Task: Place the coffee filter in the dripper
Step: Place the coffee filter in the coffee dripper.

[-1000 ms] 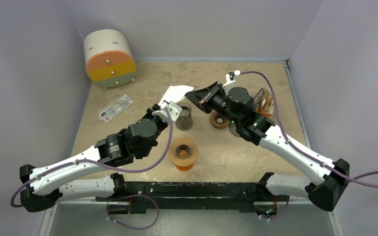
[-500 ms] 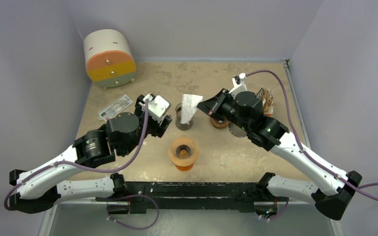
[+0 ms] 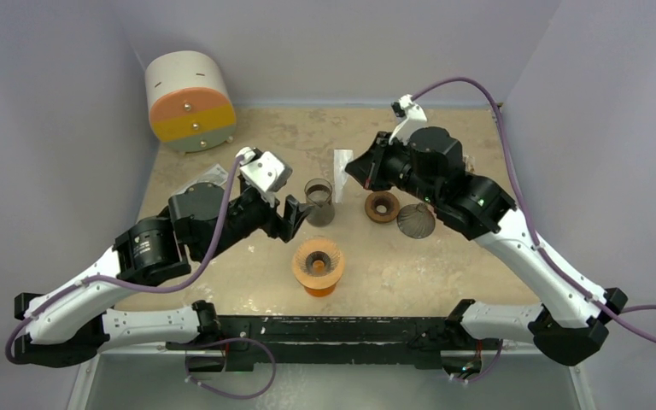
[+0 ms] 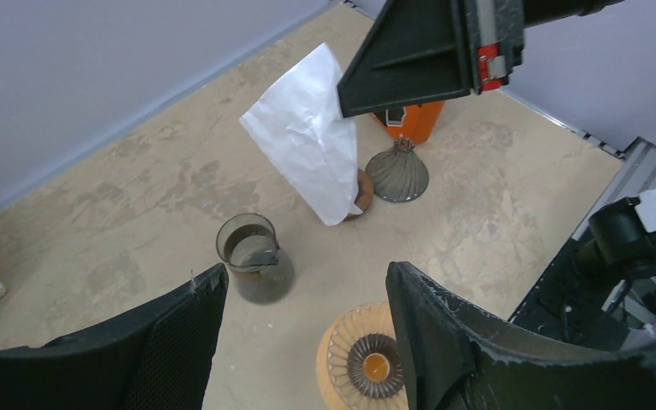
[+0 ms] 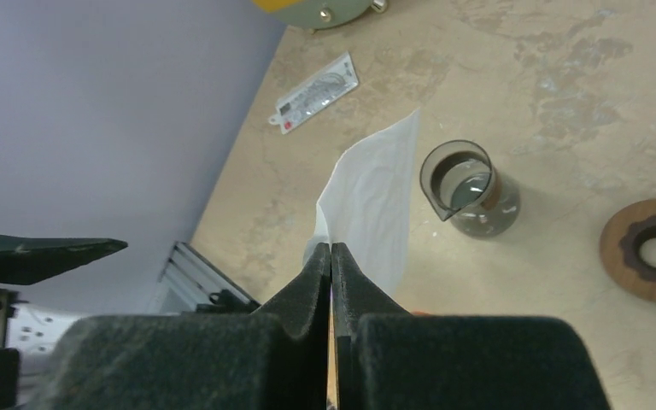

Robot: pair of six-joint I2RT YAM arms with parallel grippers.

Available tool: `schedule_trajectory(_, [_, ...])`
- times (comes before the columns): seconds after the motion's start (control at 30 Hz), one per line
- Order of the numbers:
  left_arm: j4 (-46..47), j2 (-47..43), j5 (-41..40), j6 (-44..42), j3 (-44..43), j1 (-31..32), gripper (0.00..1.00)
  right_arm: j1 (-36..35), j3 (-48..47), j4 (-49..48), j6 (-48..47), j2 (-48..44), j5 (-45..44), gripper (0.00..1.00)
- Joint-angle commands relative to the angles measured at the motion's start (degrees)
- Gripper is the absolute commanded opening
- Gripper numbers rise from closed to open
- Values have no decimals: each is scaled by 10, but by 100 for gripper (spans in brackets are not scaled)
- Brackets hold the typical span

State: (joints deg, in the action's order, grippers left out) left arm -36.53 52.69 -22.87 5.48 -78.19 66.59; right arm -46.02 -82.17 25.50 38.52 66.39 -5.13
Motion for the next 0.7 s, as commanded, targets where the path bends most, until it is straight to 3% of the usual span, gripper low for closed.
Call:
schedule_trajectory(0.0, [13,23,41,44,-38,4,67,-2,-64,79,-102,30,25,0])
schedule_trajectory(0.13, [25,49,48,62,-53,4,67,-12,-107,118,-131,54,-3,0])
schedule_trajectory(0.43, [33,113,-15,99,-84,4,66,-114,-185,152,-155,97,-223,0])
schedule_trajectory(0.67, [56,110,-77,115,-70,4,65,-158,-204,148,-156,116,-288,0])
